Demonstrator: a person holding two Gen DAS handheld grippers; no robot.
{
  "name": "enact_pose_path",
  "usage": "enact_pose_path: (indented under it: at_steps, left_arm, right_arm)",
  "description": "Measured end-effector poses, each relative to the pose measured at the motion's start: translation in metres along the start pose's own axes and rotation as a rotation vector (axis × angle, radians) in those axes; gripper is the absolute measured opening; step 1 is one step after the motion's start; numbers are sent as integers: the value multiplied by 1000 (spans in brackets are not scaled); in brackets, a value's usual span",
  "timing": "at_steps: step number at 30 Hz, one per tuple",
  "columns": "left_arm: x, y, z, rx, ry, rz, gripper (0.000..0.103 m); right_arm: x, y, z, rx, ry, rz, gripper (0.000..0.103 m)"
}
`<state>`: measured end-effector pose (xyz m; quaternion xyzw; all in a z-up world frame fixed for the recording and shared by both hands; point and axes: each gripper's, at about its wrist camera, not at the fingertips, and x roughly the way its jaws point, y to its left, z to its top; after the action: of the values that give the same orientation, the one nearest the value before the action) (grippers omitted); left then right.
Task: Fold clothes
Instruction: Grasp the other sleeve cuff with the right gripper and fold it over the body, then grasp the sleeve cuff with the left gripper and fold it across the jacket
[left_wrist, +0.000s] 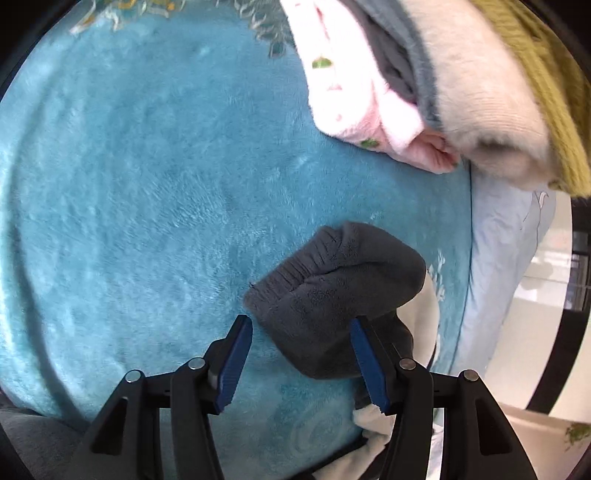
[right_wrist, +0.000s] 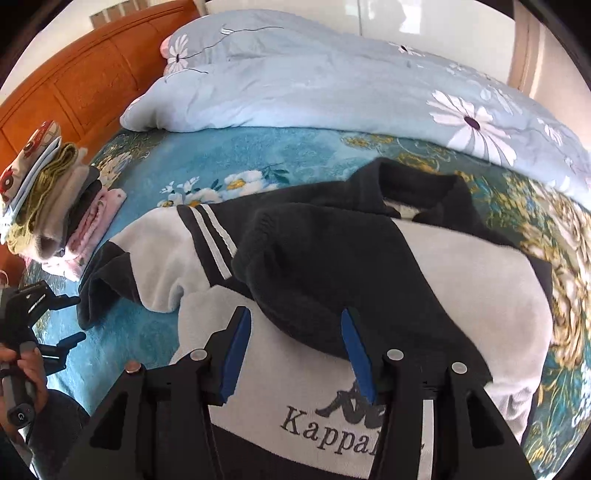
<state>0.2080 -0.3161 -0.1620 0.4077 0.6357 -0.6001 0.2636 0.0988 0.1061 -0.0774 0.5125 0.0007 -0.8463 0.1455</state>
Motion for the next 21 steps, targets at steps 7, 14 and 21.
enact_pose_path:
  at_steps: [7,14,21]
  left_arm:
    - [5,11,7,-104,-46,-101,16]
    - [-38,-54,-24,270,-176,-68,9]
    - [-86,-185,-129,883,-217,-209,9]
  right_arm:
    - [-1,-7,-2,51,5,30,52]
    - [-4,-19,-5,99,7,54,52]
    - [-15,-52,-14,175,2,32,52]
